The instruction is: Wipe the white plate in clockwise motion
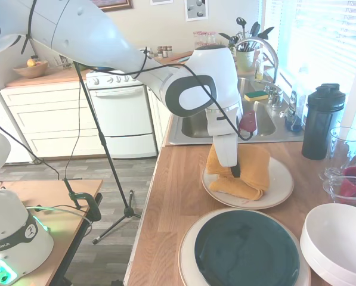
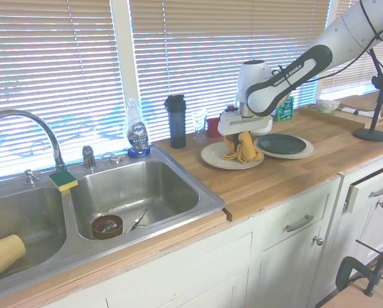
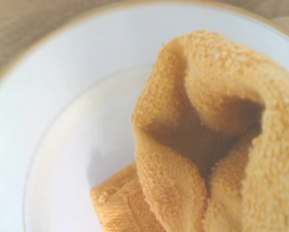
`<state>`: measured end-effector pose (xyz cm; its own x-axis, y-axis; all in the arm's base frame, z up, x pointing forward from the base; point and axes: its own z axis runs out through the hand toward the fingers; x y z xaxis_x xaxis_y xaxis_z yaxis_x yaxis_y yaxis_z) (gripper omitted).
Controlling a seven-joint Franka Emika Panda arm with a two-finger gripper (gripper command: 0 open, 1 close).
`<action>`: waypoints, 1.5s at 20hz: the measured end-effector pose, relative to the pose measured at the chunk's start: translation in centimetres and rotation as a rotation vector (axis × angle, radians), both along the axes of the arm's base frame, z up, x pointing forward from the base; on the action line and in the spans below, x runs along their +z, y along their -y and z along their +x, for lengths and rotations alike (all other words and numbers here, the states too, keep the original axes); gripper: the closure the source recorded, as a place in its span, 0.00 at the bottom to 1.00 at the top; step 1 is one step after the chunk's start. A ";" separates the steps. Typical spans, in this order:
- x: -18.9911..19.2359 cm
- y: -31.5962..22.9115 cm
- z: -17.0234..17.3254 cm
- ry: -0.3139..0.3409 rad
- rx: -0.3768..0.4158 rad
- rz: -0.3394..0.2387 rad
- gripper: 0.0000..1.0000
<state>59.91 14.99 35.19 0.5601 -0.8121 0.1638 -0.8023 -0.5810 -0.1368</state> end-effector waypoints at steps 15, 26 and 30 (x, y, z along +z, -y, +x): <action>1.0 -5.7 -6.1 -0.045 0.084 -0.002 1.00; 0.4 -9.5 -4.1 -0.032 0.093 0.030 1.00; 0.4 -9.5 -1.9 -0.017 0.072 0.042 1.00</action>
<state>58.04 24.48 35.60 0.6198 -0.7754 0.1209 -0.7610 -0.6315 -0.1489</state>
